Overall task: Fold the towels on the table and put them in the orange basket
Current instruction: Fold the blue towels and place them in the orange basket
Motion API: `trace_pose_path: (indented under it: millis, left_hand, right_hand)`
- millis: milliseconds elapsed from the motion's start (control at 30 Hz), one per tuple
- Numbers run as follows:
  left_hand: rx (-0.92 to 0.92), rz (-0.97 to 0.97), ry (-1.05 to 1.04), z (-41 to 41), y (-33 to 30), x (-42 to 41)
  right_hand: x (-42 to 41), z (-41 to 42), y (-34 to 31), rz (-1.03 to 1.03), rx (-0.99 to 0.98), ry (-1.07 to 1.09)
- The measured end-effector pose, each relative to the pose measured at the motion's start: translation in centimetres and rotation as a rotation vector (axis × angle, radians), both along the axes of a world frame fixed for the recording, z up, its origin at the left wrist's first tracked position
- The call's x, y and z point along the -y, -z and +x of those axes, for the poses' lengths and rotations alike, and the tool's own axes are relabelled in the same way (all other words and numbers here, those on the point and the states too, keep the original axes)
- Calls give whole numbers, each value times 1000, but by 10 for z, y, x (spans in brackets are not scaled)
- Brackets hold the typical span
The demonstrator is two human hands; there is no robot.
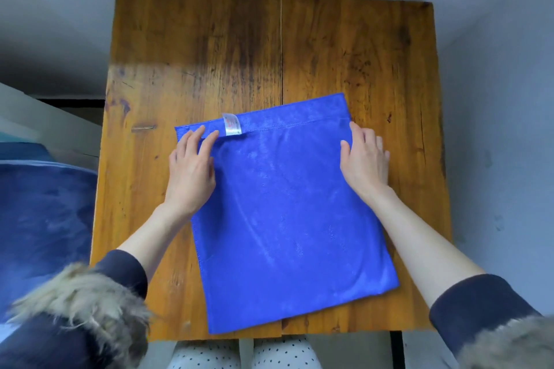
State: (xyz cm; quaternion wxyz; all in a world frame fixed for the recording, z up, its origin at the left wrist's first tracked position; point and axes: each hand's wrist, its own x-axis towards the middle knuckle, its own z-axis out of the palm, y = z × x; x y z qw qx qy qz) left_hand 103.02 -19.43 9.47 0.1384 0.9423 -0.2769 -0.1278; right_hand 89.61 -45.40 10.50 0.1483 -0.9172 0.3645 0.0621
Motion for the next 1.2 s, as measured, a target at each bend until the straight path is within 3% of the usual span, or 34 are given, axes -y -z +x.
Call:
trace_pose_path:
  millis: [200, 400, 533, 700, 800, 933, 1067, 1133, 1200]
  left_hand:
    - [-50, 34, 20, 35, 3, -3]
    - [-154, -67, -155, 41, -9, -17]
    - [-402, -280, -356, 45, -22, -34]
    - [-998, -778, -488, 42, -49, -43]
    - [-1084, -883, -456, 45, -58, -43]
    - [-923, -866, -530, 58, -49, -40]
    - [-489, -568, -649, 70, -18, -20]
    - [-295, -355, -591, 74, -5, -15]
    - [-210, -263, -514, 78, 4, -15]
  right_hand:
    - [21, 47, 11, -117, -47, -260]
    - [40, 50, 3, -83, -121, -207]
    - [50, 38, -12, 77, -47, -82]
    - [51, 27, -37, 450, 254, 87]
    - [56, 26, -50, 525, 488, 214]
    - [60, 42, -49, 519, 591, 237]
    - [59, 69, -16, 460, 415, 189]
    - [59, 78, 0, 406, 340, 183]
    - [60, 83, 10, 337, 303, 178]
